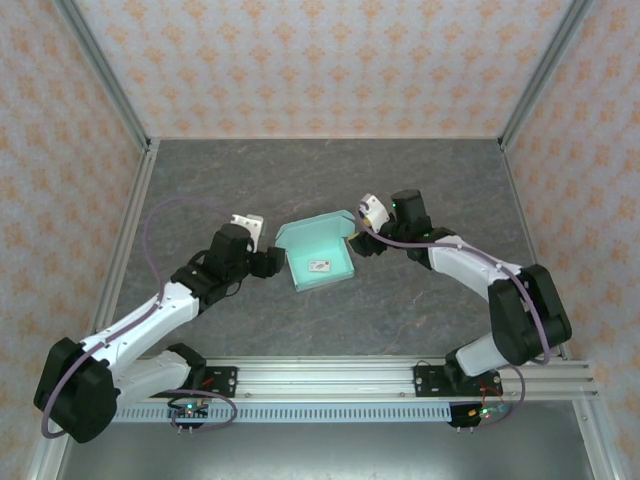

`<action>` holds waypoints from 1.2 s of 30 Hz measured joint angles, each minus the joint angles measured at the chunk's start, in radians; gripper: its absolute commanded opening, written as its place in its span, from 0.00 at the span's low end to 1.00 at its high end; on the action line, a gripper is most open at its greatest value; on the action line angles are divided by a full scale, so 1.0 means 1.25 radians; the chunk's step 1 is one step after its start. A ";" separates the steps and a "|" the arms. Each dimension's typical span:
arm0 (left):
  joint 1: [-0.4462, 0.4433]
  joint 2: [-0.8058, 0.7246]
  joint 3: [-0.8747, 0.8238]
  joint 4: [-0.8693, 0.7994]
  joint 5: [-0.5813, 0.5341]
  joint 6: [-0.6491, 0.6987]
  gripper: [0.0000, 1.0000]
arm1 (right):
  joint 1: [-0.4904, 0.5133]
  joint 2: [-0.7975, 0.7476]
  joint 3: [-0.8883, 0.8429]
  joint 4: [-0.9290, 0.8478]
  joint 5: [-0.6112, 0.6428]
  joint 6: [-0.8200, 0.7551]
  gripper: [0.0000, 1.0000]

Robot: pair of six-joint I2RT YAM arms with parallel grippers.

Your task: Fold the paper box

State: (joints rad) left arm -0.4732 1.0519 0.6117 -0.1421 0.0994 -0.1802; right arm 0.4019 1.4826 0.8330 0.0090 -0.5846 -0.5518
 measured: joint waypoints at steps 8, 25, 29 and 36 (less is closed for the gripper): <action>0.014 0.003 -0.020 0.073 0.001 0.128 0.76 | -0.008 0.063 0.059 0.000 -0.037 -0.057 0.55; 0.014 0.125 0.024 0.085 0.020 0.230 0.63 | -0.008 0.104 0.105 -0.024 -0.096 -0.083 0.20; 0.014 0.156 0.052 0.081 0.023 0.247 0.54 | -0.008 0.104 0.105 -0.025 -0.096 -0.084 0.18; 0.018 0.170 0.062 0.081 0.042 0.257 0.38 | -0.008 0.104 0.110 -0.031 -0.096 -0.083 0.15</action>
State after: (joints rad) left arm -0.4503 1.2648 0.6891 -0.0406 0.1516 0.1406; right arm 0.3920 1.6131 0.9707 -0.0303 -0.7040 -0.6559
